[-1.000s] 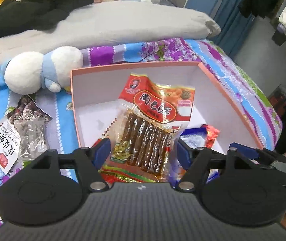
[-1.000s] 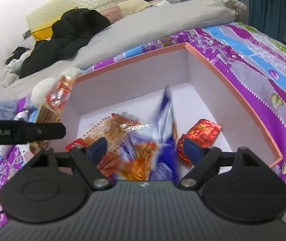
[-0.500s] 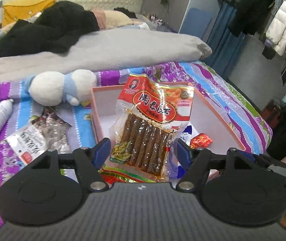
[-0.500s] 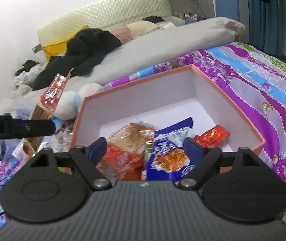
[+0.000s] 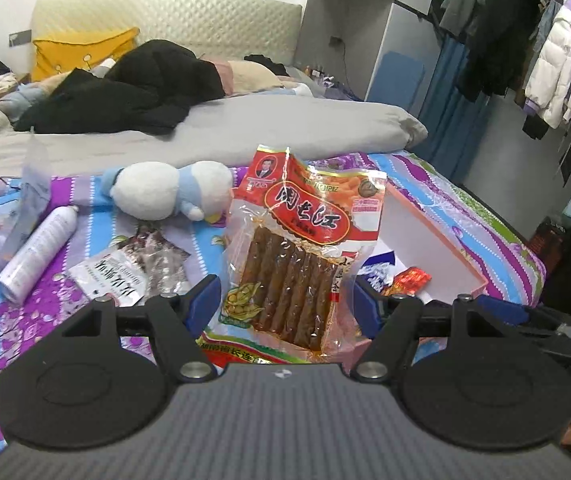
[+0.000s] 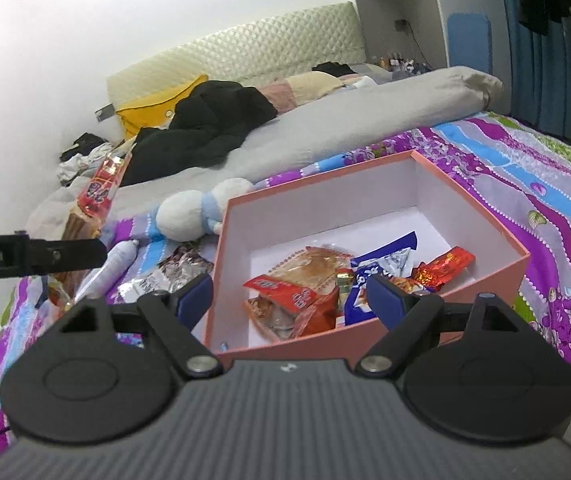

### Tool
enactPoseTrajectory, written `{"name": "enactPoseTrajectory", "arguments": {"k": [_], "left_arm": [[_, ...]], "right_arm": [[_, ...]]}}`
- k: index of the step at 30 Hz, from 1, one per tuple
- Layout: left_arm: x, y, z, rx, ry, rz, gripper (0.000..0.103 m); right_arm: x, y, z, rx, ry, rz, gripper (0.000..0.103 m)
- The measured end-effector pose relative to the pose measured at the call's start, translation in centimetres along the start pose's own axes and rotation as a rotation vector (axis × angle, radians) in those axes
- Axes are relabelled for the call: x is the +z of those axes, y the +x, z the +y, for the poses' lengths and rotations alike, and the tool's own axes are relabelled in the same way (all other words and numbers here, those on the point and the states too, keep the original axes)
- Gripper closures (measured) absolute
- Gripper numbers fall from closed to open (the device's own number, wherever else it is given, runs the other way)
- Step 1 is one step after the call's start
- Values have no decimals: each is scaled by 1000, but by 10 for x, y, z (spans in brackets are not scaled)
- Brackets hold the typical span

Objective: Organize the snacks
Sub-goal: 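Hold the red-label strip pack in the left tool above the pink box, then lower the red-label strip pack into the pink box and open the left tool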

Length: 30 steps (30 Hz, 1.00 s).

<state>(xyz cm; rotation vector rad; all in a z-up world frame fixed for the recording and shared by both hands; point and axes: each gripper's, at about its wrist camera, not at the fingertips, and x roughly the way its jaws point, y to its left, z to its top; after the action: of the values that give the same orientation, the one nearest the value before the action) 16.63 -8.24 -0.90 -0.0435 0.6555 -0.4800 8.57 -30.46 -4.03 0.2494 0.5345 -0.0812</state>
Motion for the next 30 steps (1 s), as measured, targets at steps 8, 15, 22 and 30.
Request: {"name": "enactPoseTrajectory", "arguments": {"k": [8, 15, 22, 30], "left_arm": [[-45, -30, 27, 52, -16, -18, 29], [-78, -40, 56, 106, -51, 4, 29], [-111, -47, 85, 135, -118, 35, 29], [-135, -34, 114, 178, -202, 59, 27]], "right_arm": [[-50, -14, 26, 17, -59, 29, 18], [-89, -14, 50, 73, -65, 92, 18], [-105, -13, 72, 101, -91, 98, 18], [-112, -5, 90, 110, -150, 100, 18]]}}
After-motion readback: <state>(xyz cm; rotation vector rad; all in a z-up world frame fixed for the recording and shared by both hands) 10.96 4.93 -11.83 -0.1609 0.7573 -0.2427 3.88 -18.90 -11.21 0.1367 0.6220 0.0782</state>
